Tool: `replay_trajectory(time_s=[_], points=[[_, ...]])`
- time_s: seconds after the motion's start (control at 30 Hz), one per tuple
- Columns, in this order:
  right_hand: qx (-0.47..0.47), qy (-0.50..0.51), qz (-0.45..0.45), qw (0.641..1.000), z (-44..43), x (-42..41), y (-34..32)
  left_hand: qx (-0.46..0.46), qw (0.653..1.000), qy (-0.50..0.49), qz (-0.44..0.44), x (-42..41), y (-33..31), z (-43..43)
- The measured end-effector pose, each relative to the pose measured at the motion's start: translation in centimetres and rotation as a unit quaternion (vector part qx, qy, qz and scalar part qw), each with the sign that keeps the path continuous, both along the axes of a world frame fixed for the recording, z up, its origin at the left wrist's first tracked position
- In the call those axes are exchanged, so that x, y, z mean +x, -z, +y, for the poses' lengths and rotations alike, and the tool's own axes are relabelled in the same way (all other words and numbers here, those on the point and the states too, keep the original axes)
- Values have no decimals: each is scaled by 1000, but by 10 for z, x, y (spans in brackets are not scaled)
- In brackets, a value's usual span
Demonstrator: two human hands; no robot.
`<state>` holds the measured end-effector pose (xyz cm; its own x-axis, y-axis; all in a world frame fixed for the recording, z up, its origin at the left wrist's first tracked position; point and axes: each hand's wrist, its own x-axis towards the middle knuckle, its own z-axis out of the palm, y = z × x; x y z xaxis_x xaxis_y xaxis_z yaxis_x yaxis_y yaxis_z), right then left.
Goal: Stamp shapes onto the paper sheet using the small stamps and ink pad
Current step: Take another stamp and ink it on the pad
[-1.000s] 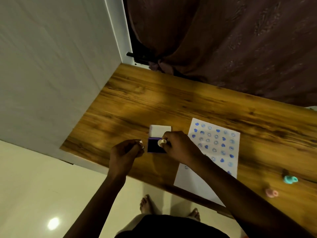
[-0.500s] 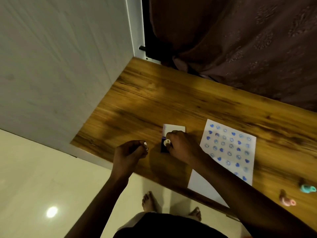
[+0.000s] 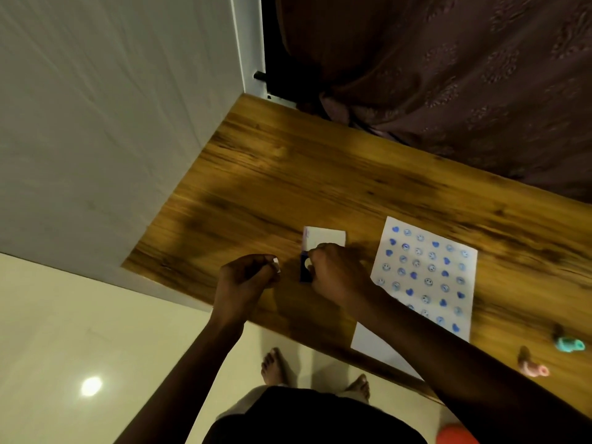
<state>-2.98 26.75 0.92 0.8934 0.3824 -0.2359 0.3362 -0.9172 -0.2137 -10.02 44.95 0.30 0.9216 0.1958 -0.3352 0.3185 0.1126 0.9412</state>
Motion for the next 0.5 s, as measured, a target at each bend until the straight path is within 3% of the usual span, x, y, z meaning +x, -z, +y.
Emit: replay_trajectory(time_s=[0.3,0.5], points=[[10,24,13,1000,0,7,-4,-11,1000,12,-20,8,-12,-7],[97,84,55,990,-13,12,-12,-4,999,41,-26,7,-14,-13]])
